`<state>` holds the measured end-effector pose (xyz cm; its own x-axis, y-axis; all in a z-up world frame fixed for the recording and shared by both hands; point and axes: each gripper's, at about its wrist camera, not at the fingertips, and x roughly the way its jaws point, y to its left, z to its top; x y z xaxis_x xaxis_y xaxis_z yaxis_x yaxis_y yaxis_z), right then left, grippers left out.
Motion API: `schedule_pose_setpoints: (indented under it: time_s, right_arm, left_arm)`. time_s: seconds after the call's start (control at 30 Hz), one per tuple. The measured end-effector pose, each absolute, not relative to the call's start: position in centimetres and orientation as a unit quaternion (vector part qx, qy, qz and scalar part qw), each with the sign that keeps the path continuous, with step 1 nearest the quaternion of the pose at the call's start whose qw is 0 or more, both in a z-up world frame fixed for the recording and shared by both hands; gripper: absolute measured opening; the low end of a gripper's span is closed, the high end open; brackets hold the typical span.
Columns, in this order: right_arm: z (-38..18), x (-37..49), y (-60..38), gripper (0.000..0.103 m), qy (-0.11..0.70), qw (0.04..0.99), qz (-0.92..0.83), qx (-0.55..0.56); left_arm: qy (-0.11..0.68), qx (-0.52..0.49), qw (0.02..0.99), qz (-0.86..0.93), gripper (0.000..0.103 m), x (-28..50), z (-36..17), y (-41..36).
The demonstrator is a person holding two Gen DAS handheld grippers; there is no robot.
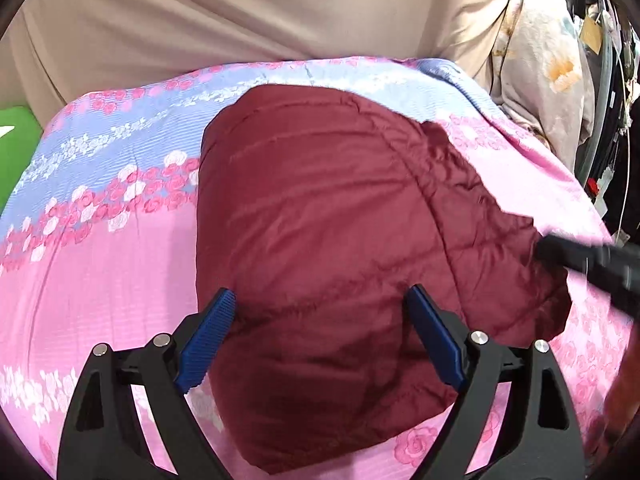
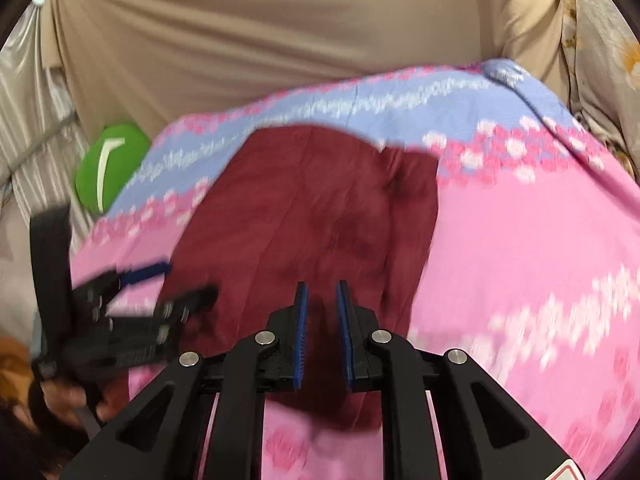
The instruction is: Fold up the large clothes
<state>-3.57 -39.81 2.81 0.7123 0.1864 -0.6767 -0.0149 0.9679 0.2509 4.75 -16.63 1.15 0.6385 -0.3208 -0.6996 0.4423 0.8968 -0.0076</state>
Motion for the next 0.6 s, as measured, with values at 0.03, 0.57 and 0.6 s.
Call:
schedule_pose_setpoints:
  time_s: [0.03, 0.57, 0.6]
  right_arm:
    - [1.7, -4.1, -39.2, 0.013, 0.386, 0.916, 0.041, 0.102]
    - [-1.5, -5.8, -38.7, 0.007, 0.4, 0.91, -0.028, 0.108]
    - [-0.4, -6.2, -38.7, 0.007, 0.386, 0.915, -0.024, 0.115]
  left_arm:
    - [0.369, 0.086, 0.902, -0.209, 0.085, 4.4, 1.0, -16.7]
    - [0.357, 0.117, 0.908, -0.184, 0.09, 3.4, -1.4, -17.1]
    - [0.357, 0.116, 0.908, -0.184, 0.09, 3.5, -1.4, -17.1]
